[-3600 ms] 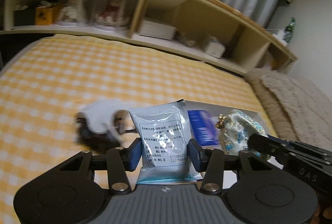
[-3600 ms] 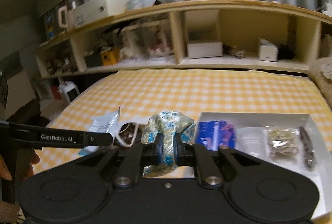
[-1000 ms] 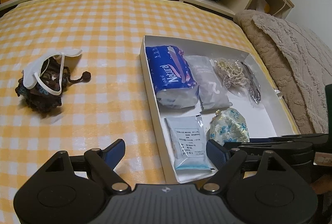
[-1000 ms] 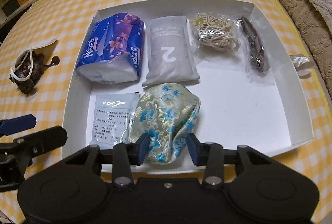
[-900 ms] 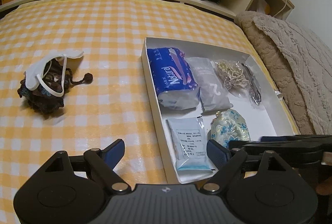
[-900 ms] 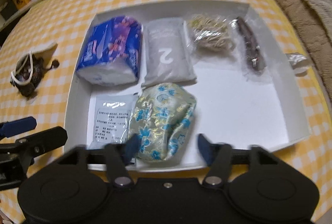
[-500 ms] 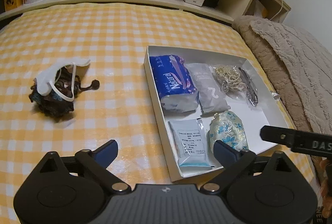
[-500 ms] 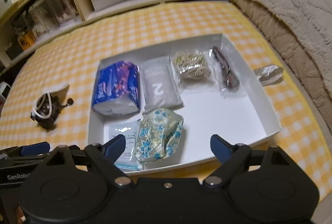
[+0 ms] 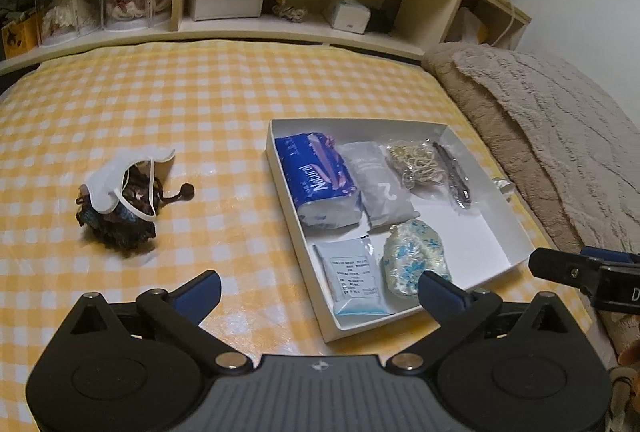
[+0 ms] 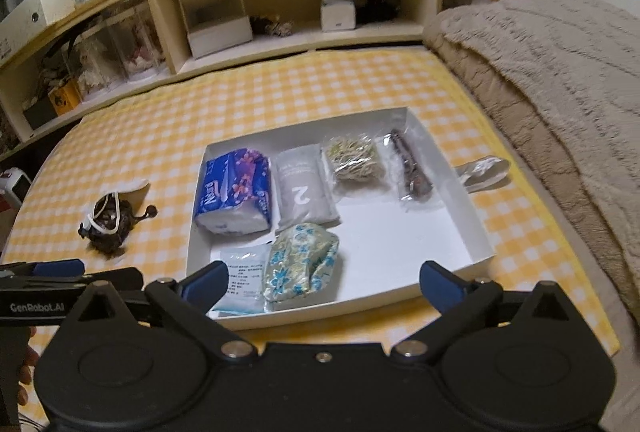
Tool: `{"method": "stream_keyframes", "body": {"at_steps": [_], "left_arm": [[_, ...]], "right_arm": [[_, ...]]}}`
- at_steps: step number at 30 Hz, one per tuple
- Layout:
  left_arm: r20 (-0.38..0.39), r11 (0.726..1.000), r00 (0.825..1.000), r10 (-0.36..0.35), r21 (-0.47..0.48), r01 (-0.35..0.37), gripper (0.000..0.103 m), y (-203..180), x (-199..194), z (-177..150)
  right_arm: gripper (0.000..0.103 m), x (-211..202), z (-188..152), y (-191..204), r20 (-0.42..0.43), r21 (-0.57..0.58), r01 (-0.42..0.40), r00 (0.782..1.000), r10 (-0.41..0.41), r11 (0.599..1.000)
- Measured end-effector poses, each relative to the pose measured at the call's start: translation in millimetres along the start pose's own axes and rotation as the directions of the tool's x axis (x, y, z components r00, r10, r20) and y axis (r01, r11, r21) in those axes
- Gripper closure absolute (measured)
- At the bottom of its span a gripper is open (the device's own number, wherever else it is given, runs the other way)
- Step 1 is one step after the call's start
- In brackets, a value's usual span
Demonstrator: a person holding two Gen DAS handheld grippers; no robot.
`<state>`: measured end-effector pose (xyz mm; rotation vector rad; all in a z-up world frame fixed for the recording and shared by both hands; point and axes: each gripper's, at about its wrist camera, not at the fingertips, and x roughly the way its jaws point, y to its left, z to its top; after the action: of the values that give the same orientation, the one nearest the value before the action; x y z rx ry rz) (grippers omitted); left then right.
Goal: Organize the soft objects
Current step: 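Withdraw both grippers from the box toward the mask and yarn pouch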
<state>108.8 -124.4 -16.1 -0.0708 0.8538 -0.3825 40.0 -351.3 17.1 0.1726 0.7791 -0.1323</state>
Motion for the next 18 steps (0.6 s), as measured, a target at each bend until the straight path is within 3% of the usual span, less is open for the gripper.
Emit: {"method": "stream_keyframes", "body": {"at_steps": [18], "left_arm": [[0.085, 0.999, 0.996, -0.023, 0.048, 0.019, 0.0, 8, -46, -5]], "right_arm": [[0.0, -47, -21, 8, 0.141, -0.027, -0.013, 0.99, 0.017, 1.0]]}}
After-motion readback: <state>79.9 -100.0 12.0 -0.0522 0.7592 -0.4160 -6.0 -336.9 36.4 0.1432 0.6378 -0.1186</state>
